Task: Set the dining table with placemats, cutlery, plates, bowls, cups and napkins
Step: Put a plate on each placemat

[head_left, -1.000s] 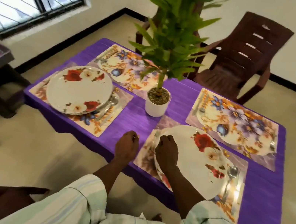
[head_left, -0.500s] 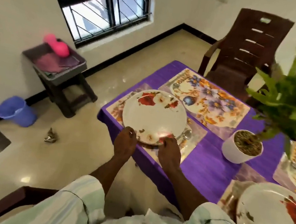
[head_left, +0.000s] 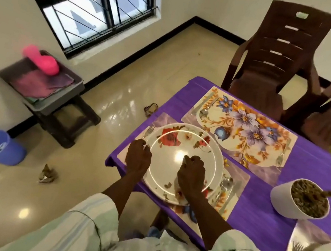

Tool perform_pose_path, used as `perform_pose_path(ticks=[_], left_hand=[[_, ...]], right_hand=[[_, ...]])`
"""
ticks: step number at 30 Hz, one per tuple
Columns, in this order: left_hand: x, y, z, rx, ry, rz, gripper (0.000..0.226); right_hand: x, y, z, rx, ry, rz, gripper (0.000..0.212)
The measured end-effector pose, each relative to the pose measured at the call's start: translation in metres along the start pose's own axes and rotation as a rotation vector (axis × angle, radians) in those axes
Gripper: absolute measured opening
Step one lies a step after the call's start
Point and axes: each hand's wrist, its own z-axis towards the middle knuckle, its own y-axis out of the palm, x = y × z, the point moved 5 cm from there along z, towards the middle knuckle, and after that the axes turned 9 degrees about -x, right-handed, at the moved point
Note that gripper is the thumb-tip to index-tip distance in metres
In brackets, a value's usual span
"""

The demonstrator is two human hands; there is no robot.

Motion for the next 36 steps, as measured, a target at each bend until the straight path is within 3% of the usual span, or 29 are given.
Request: perform_pose_path(ticks=[6, 13, 20, 26, 32, 36], left_hand=[[-0.001, 0.012, 0.038, -0.168, 0.019, 0.122, 0.041], [0.007, 0.008, 0.057, -0.222, 0.067, 0.206, 0.033], [0.008, 0.004, 0.067, -0.276, 0.050, 0.201, 0.027], [0.007, 0.004, 0.068, -0.294, 0.014, 0.142, 0.030], [0.008, 0.003, 0.066, -0.287, -0.018, 0.096, 0.033], [0.010, 0.002, 0.064, -0.286, -0.061, 0.072, 0.036]], right_hand=[[-0.004, 0.001, 0.005, 0.056, 0.028, -0.008, 0.011], [-0.016, 0.008, 0.006, 0.052, 0.186, 0.013, 0.013], [-0.032, 0.025, 0.005, -0.033, 0.313, -0.199, 0.033], [-0.043, 0.020, 0.004, -0.124, 0.367, -0.218, 0.041], [-0.036, 0.004, 0.009, -0.413, 0.340, -0.223, 0.066], [-0.034, 0.003, 0.000, -0.446, 0.333, -0.248, 0.077]])
